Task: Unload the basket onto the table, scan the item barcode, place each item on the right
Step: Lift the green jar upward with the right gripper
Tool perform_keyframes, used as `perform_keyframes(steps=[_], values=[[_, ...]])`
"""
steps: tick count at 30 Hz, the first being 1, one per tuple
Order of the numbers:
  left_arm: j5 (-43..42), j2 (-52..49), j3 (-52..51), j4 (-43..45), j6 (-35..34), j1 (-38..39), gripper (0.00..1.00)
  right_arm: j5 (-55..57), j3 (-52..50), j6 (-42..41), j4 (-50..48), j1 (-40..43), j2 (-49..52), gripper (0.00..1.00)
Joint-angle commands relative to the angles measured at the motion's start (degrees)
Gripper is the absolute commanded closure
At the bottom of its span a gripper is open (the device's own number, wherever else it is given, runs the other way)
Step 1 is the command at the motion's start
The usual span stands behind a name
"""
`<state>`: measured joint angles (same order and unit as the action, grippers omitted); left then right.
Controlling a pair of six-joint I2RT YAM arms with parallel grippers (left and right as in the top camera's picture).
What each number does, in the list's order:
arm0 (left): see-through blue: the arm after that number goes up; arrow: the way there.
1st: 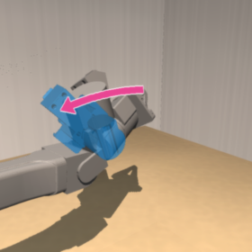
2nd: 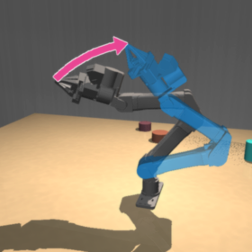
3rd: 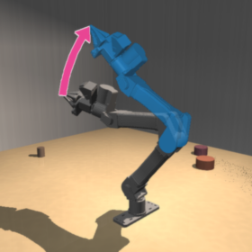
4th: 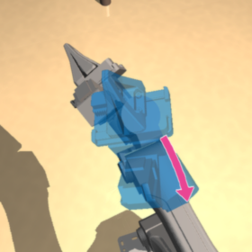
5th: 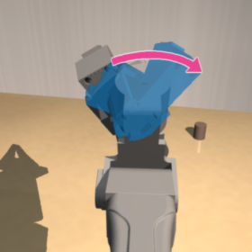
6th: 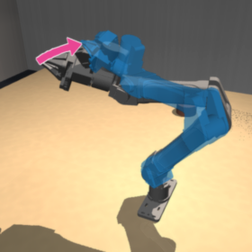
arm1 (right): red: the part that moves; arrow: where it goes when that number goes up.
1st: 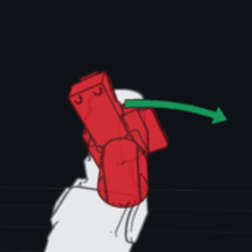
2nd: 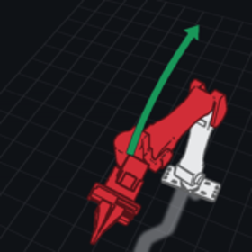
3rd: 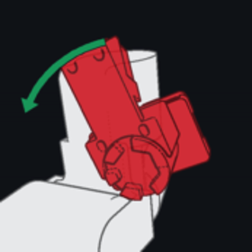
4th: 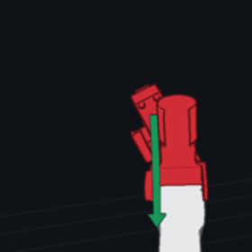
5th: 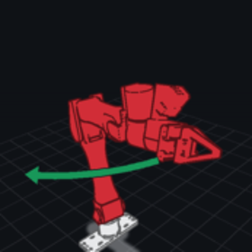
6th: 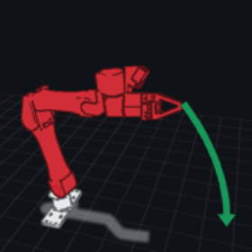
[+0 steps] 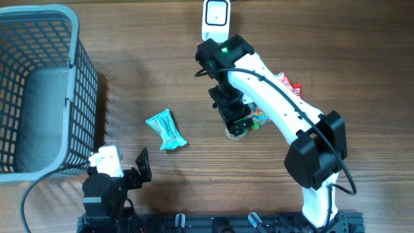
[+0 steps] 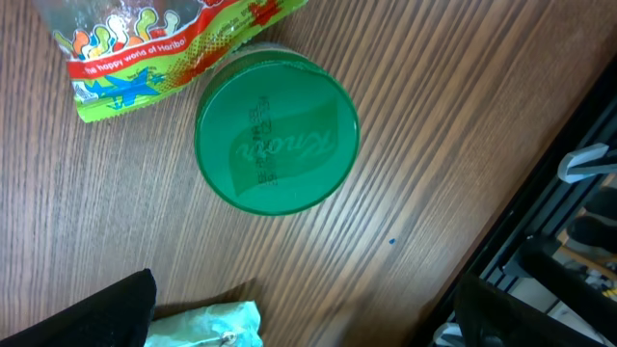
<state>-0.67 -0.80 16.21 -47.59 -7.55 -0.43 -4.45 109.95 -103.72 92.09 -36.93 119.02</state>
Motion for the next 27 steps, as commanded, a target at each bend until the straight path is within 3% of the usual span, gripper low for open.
perform_keyframes(steps=[1,16,18,22,25,27], values=[[0.72,0.31,-0.57,0.15,1.31,0.33,0.00,3.04,-0.61,-1.29,0.07,0.66,-0.37,0.00],[0.74,0.31,-0.57,0.15,1.31,0.33,0.00,1.55,-18.45,-0.35,-15.13,2.60,-0.37,0.00],[0.74,0.31,-0.57,0.15,1.31,0.33,0.00,1.66,-19.39,4.61,-18.27,2.89,-0.37,0.01],[0.74,0.31,-0.57,0.15,1.31,0.33,0.00,1.68,-19.43,12.94,-19.65,2.89,-0.37,0.18],[0.74,0.31,-0.57,0.15,1.31,0.33,0.00,1.66,-19.43,24.90,-22.62,2.89,-0.37,0.32],[0.72,0.31,-0.57,0.15,1.31,0.33,0.00,1.14,-19.15,33.57,-24.59,2.89,-0.37,0.34]])
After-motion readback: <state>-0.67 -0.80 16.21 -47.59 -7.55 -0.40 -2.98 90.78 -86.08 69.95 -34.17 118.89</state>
